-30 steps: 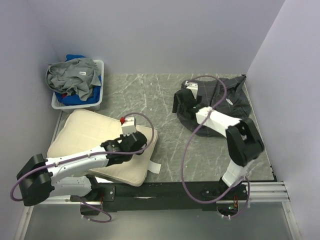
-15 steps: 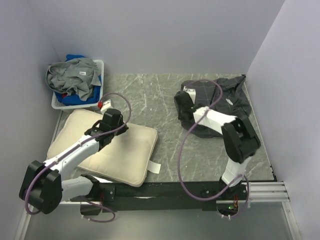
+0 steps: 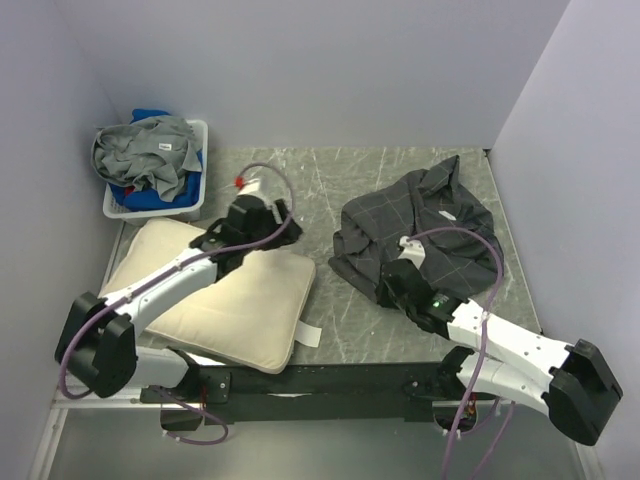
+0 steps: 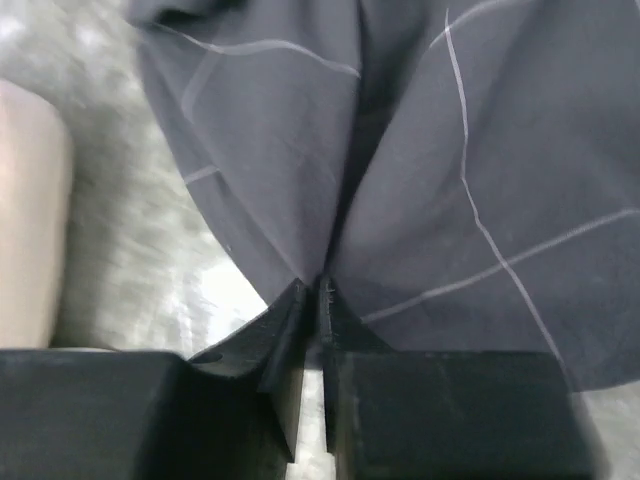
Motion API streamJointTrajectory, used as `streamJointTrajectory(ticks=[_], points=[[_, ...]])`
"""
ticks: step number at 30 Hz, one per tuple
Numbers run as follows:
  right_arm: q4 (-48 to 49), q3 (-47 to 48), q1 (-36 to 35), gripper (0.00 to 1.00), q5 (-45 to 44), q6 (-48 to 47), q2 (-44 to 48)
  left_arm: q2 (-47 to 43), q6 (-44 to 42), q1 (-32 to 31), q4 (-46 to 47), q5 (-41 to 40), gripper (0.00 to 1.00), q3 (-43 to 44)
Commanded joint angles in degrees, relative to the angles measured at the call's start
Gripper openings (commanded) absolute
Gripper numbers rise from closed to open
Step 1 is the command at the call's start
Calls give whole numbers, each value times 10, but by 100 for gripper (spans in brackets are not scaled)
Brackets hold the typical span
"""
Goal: Put the pillow into the pillowcase
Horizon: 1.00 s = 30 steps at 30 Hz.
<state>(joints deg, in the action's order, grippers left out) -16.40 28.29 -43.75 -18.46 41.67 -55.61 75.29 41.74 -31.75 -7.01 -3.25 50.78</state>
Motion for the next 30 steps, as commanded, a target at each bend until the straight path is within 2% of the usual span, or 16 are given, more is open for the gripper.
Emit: streamJointTrajectory(ticks=[1,3,5,7,9,12,16,19,20,22,23,24,27,28,29,30], points=[[0,-19,-1,25,-9,38,48,60,-44,-68,8,0,72,53],[-12,-11,-1,37,-18,32,52,106,-60,-102,14,7,71,72],[-17,-2,-1,43,-30,26,45,143,-71,-130,19,3,71,105],[-25,5,-2,47,-34,25,38,203,-74,-138,17,9,70,131],[-20,2,-3,57,-38,26,38,254,-69,-139,23,12,70,169],[-9,-3,-3,65,-55,25,39,295,-64,-139,51,20,72,208],[8,-3,-3,65,-58,13,1,350,-61,-139,49,27,71,270],[27,-3,-2,64,-46,11,-40,398,-59,-139,44,42,65,316],[30,-1,-1,64,-43,11,-49,412,-59,-137,41,46,59,342],[24,11,0,57,-51,12,-66,444,-58,-133,27,50,48,367],[19,15,2,53,-54,17,-69,450,-54,-125,30,54,36,379],[12,25,15,42,-47,16,-69,462,-54,-119,31,58,29,384],[3,45,34,23,-22,3,-62,473,-47,-93,30,79,5,408],[-6,51,38,18,-25,2,-58,474,-46,-84,30,89,1,414],[-14,56,43,10,-32,-1,-57,473,-44,-70,27,91,1,423],[-33,64,49,7,-34,-4,-56,465,-45,-63,23,86,1,426]])
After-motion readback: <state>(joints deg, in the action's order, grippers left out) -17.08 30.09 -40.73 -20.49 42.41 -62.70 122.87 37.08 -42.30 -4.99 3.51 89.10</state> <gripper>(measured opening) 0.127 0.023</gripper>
